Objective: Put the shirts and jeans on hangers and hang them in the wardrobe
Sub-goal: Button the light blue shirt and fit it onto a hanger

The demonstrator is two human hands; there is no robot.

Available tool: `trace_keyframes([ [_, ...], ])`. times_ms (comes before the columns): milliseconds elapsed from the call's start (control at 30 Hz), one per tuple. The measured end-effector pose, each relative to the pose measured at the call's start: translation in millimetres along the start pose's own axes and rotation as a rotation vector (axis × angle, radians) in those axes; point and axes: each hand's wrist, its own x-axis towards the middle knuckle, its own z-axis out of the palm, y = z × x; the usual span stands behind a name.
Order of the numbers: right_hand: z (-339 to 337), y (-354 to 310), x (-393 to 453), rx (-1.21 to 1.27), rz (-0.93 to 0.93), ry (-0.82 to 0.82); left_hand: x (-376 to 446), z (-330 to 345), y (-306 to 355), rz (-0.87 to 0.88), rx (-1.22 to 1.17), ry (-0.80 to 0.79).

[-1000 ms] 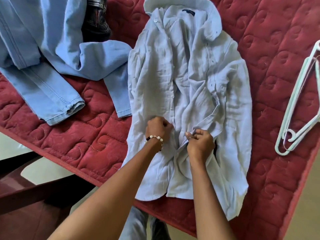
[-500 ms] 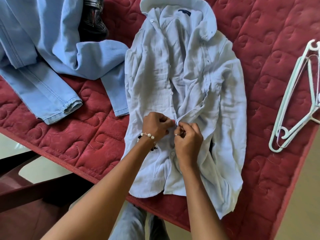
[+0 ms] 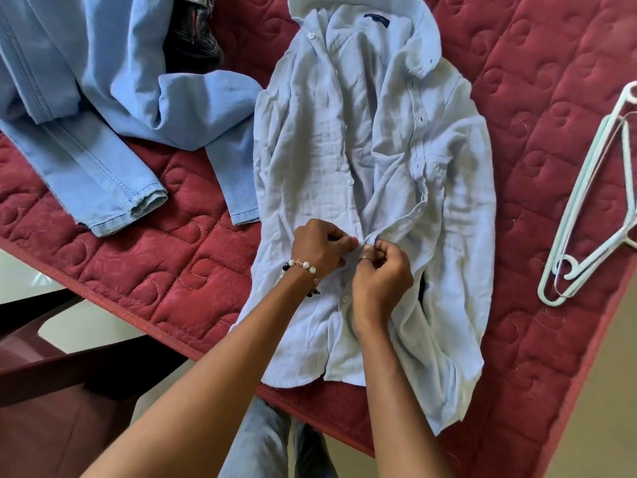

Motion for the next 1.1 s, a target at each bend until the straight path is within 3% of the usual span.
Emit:
trace_keyframes([
  [133,-1.0,6.1,-6.4,-0.128,-0.260,-0.089,0.6,5.0,-1.5,0.016,0.004,0.061],
  [200,-1.3,7.6,-5.7,-0.155,-0.301,-0.099,0.0,5.3,-1.5,0.038,0.027,0.068],
  [333,-1.9,9.2,2.1,-0.010,-0.213,-0.158,-1.7,1.1,0.8,0.050,0.008,0.049],
  [633,-7.8,15.3,19.3,0.226,0.153,-0.467,4.3,-2.6,-1.3,0.049,0.106,0.028],
  [1100,-5.5,17.0,17.8,0.235,0.143,-0.486,7.3,11.3,13.3,-0.228,0.123,0.094],
])
